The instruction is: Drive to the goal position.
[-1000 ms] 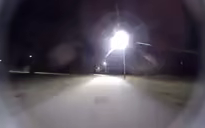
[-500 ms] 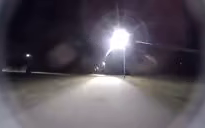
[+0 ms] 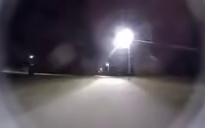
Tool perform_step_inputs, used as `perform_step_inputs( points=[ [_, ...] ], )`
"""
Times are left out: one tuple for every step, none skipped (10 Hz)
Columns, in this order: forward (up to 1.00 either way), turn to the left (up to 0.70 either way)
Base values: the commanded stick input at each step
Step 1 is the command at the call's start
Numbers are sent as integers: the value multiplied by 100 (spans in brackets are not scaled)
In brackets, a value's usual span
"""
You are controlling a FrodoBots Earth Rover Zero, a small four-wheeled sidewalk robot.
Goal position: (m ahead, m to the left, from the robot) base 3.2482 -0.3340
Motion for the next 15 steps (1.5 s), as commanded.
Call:
perform_step_inputs(
  points=[
    [98,0],
    [100,-8],
    [100,-17],
    [100,-26],
    [100,-27],
    [100,-27],
    [100,-27],
    [100,-27],
    [100,-9],
    [100,0],
    [100,0],
    [100,0],
    [100,0],
    [100,0],
    [100,0]
  ],
)
